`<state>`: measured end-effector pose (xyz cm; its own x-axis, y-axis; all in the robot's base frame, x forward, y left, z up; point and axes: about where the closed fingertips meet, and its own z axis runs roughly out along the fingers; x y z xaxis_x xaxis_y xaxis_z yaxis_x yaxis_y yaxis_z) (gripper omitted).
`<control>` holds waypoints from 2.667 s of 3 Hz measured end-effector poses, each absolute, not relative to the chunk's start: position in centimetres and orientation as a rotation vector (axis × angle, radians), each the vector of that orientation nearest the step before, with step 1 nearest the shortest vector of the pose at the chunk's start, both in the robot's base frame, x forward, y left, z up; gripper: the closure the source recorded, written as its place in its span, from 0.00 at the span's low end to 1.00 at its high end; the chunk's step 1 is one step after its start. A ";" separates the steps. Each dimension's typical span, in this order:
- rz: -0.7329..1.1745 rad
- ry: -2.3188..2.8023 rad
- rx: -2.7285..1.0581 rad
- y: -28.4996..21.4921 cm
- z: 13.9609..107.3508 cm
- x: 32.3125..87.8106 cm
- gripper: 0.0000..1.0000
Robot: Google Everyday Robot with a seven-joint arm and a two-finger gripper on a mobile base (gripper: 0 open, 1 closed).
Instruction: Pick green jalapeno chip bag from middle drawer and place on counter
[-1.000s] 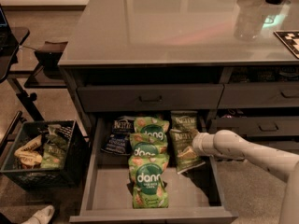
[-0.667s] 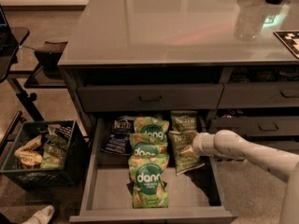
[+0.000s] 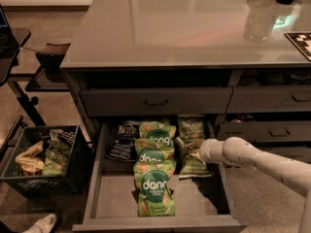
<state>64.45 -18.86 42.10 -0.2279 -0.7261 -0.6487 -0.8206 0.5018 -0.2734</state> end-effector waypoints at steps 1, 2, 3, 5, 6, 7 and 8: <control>0.161 1.995 -1.267 -18.8 42.2 64.4 1.00; 0.162 1.995 -1.267 -18.8 42.2 64.4 1.00; 0.220 1.991 -1.255 -18.8 43.0 63.8 1.00; 0.304 1.872 -1.275 -19.2 52.7 59.5 1.00; 0.321 1.791 -1.301 -19.4 58.2 58.8 1.00; 0.371 1.717 -1.315 -19.0 61.7 58.9 1.00; 0.381 1.714 -1.321 -18.9 61.8 58.8 1.00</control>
Offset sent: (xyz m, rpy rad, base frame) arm -0.0003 0.0005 0.0007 0.0011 -0.0026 0.0014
